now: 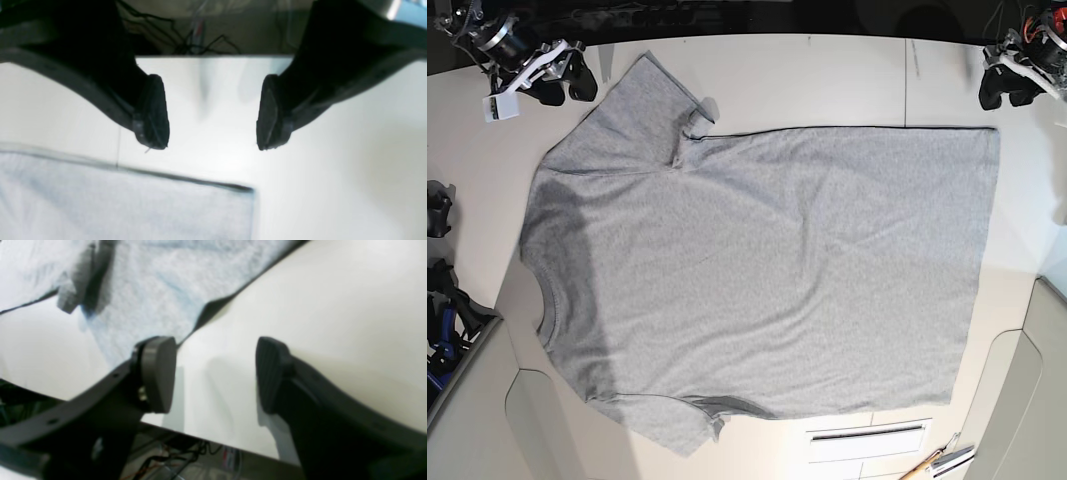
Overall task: Fold the T-shirt properly
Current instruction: 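Lower both grippers and pinch the shirt's shoulder corners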
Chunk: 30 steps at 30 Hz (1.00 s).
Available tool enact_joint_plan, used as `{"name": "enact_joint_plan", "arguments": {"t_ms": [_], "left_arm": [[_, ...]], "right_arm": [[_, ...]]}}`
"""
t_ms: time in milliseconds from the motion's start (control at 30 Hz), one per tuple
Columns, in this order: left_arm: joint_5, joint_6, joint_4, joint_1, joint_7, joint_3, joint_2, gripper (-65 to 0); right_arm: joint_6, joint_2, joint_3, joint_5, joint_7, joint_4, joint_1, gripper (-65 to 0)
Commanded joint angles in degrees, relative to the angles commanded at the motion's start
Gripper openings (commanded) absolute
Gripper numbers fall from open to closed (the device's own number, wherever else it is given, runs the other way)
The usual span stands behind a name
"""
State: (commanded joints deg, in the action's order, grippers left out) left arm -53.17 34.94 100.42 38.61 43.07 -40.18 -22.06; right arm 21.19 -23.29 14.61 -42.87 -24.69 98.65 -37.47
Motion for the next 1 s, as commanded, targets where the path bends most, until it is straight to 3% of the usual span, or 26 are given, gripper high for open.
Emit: {"name": "enact_joint_plan", "arguments": {"t_ms": [433,700,767,1000], "left_arm": [[-1.9,0.0,-14.4,-10.4,-0.9,1.9,-1.1,-20.9],[-0.7,0.0,-15.3,-11.2,-3.2,8.4,-1.1,-20.9],[1.3,0.0,-15.3,-11.1,-5.1,8.7,-1.1,-20.9],[1.6,0.0,-15.3,-11.1,-5.4,8.7,-1.1,-20.9]], "right_arm": [[0.02,3.6,-2.0,0.2,-0.1,-0.9,0.9,-27.7],[0.04,10.0,-2.2,0.3,-0.2,-0.9,1.5,-27.7],[0.04,10.8,-2.4,0.3,-0.2,-0.9,2.0,-27.7],[0.00,12.0,-2.4,0.4,-0.2,-0.9,3.2,-27.7]]}}
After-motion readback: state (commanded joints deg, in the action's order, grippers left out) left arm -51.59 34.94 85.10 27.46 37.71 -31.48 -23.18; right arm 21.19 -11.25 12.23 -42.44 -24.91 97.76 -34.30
